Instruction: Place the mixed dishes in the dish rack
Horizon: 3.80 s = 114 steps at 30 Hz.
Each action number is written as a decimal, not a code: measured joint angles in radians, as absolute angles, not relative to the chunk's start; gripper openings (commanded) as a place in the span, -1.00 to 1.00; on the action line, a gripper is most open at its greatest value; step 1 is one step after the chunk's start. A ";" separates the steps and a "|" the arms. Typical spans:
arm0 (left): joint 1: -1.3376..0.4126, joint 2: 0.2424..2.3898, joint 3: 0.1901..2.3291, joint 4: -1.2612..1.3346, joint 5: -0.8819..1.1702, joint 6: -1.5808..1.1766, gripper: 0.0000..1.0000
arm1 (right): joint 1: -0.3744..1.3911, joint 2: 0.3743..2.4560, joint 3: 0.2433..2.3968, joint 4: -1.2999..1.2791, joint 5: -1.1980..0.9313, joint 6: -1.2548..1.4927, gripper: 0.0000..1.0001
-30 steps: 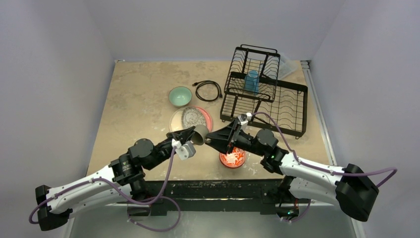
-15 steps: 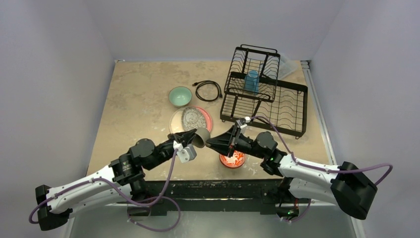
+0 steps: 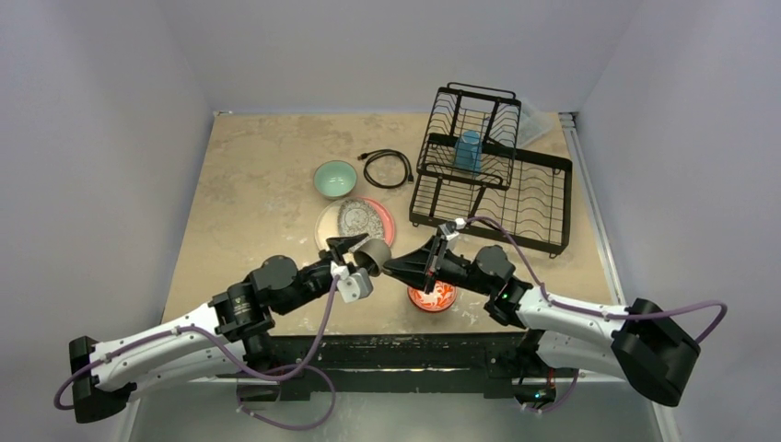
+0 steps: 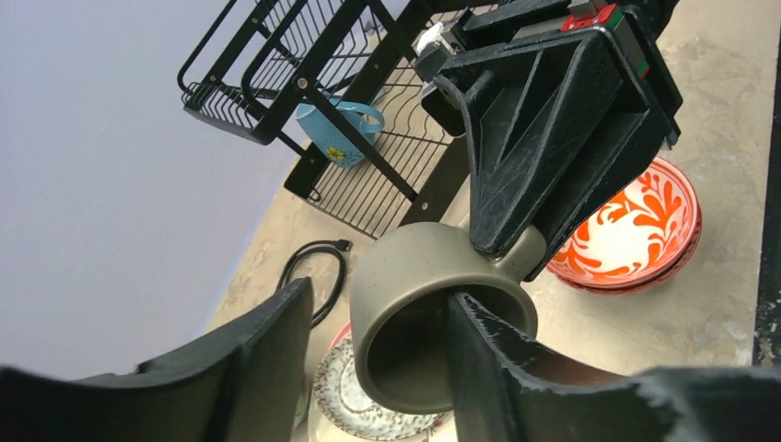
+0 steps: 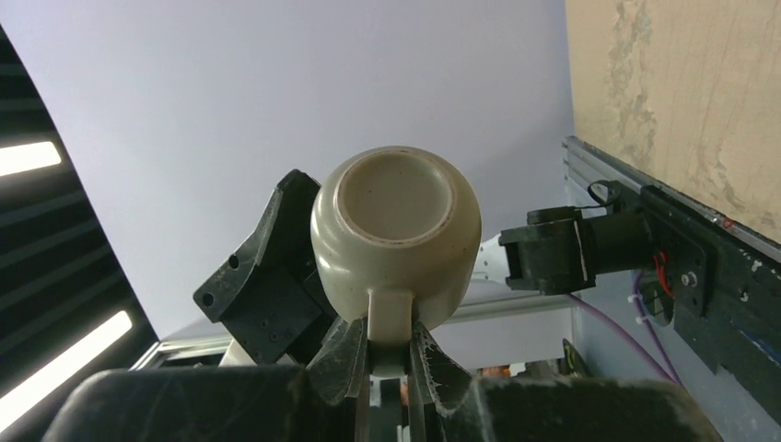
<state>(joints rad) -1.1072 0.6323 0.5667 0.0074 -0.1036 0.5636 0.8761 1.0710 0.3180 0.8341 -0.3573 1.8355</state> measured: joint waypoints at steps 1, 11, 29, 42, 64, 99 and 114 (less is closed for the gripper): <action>-1.108 0.637 0.567 0.007 -0.104 0.563 0.25 | 0.876 1.066 0.317 0.825 -0.356 1.828 -1.00; -1.116 0.581 0.567 0.068 -0.331 0.559 0.93 | 0.876 0.836 0.345 0.519 -0.271 1.641 -1.00; -1.113 0.583 0.572 0.245 -0.773 0.647 0.96 | 0.876 0.677 1.120 -0.677 0.424 0.767 -1.00; -1.109 0.639 0.622 0.087 -0.638 0.505 1.00 | 0.765 0.926 1.250 -1.065 1.180 0.694 -1.00; -0.884 0.707 0.791 -0.160 -0.175 0.175 1.00 | 0.068 0.955 0.513 0.116 0.290 0.133 -1.00; -0.884 0.680 0.770 -0.136 -0.163 0.174 1.00 | -0.152 1.501 0.653 0.347 -0.192 -0.060 -0.76; -0.884 0.700 0.770 -0.136 -0.159 0.174 1.00 | -0.151 1.467 0.660 0.295 -0.167 -0.053 -0.03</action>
